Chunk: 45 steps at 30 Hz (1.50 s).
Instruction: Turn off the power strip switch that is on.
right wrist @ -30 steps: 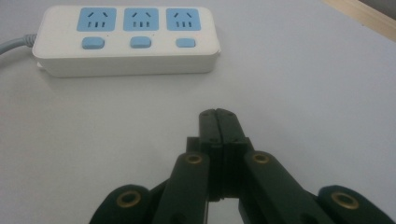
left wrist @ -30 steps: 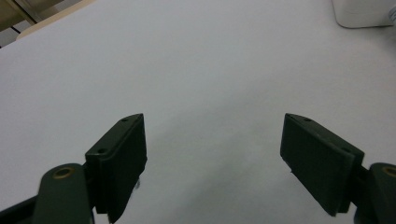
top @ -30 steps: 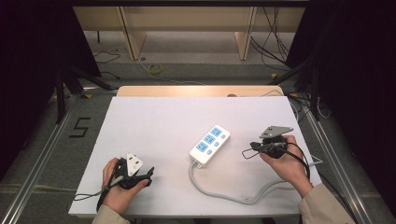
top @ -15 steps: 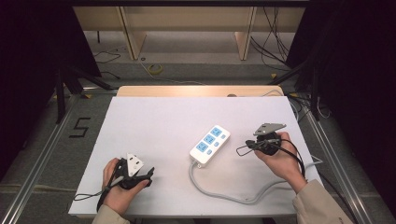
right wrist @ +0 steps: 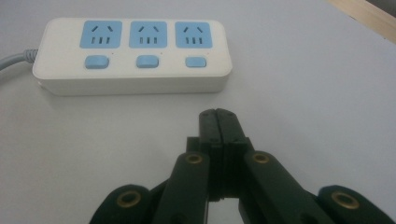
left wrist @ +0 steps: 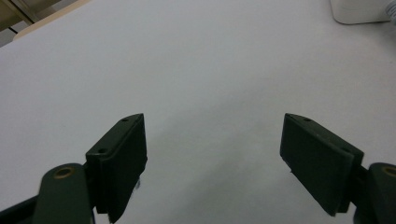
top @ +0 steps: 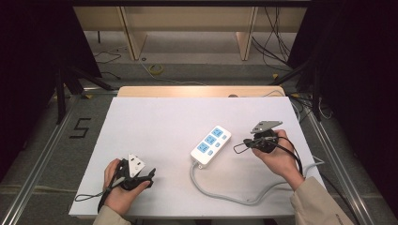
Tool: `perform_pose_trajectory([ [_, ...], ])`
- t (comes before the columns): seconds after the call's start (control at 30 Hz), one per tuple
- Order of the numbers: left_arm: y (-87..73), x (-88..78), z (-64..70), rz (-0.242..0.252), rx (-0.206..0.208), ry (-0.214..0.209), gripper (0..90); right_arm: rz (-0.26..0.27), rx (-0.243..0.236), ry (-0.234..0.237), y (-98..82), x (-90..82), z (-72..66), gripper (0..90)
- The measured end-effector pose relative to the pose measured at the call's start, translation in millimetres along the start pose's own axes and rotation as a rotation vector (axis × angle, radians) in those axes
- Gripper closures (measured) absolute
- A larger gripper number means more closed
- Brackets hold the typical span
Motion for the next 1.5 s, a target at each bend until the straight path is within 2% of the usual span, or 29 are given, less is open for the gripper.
perform_pose_trajectory([
  [0.67, 0.1, 0.4, 0.8, -0.003, 0.01, -0.003, 22.5, -0.027, -0.003, 0.025, 13.5, 20.2, -5.9, 90.0],
  [1.5, 0.1, 0.1, 1.1, -0.004, 0.011, -0.005, 22.7, -0.06, -0.003, 0.021, 24.8, 32.2, -3.8, 90.0],
])
Point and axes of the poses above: each handheld gripper's, and its own axes: x roughly forward along the jaws, y roughly out of its top, z roughly to its right, the point moved 5 cm from there along x, roughly forward along the jaws, and after that the axes turned 14 degrees about z, right-handed, at the moved point
